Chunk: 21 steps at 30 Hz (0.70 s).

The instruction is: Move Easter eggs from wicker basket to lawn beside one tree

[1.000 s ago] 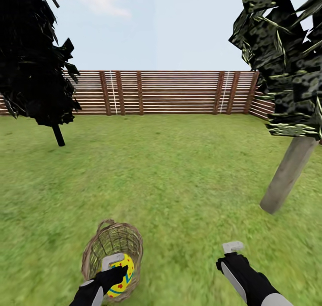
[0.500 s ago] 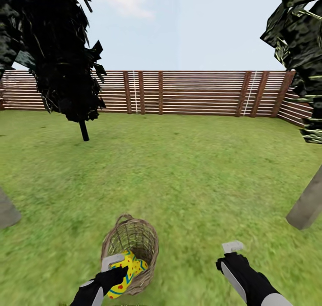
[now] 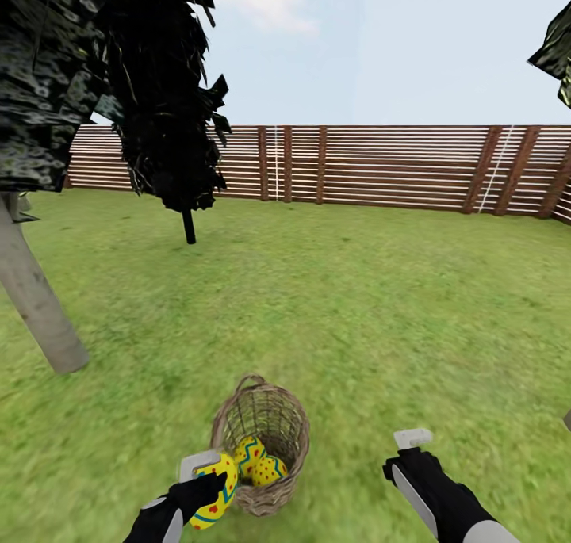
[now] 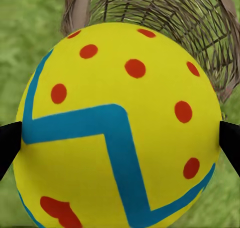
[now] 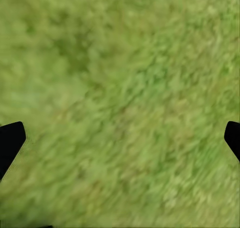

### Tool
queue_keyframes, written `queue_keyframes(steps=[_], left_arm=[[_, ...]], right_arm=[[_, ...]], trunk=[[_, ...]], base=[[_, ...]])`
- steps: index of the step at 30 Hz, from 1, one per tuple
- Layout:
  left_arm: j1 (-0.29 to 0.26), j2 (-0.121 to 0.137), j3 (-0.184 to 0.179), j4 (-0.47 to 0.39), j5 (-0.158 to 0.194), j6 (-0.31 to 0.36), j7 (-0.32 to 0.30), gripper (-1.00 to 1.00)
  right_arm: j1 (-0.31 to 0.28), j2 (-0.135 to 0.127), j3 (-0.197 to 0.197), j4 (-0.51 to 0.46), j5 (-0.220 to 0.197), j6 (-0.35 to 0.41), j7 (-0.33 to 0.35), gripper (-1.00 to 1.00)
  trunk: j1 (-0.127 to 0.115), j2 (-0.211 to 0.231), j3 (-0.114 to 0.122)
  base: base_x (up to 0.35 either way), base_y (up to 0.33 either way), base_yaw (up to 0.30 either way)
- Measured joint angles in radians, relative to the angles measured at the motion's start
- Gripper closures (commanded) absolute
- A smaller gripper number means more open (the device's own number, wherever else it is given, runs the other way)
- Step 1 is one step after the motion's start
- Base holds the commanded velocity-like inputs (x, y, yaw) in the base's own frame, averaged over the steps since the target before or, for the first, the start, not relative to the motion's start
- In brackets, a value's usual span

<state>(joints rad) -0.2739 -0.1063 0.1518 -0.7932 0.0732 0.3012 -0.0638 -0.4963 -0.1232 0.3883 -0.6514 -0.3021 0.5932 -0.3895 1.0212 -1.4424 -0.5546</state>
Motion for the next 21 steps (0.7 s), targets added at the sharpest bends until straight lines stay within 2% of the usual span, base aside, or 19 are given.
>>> queue_keyframes(steps=[11,21], left_arm=[[0.000,-0.001,-0.001,0.001,-0.001,0.000,-0.001,1.00],[0.000,-0.001,0.000,0.001,-0.001,0.000,-0.001,1.00]], right_arm=[[0.000,-0.002,0.000,0.000,-0.009,0.003,0.005,-1.00],[0.000,-0.002,0.000,0.000,-0.010,0.004,0.006,-1.00]], trunk=[[0.000,0.000,0.000],[0.000,0.000,0.000]], base=[[0.000,0.016,0.293],[0.000,0.325,0.293]])
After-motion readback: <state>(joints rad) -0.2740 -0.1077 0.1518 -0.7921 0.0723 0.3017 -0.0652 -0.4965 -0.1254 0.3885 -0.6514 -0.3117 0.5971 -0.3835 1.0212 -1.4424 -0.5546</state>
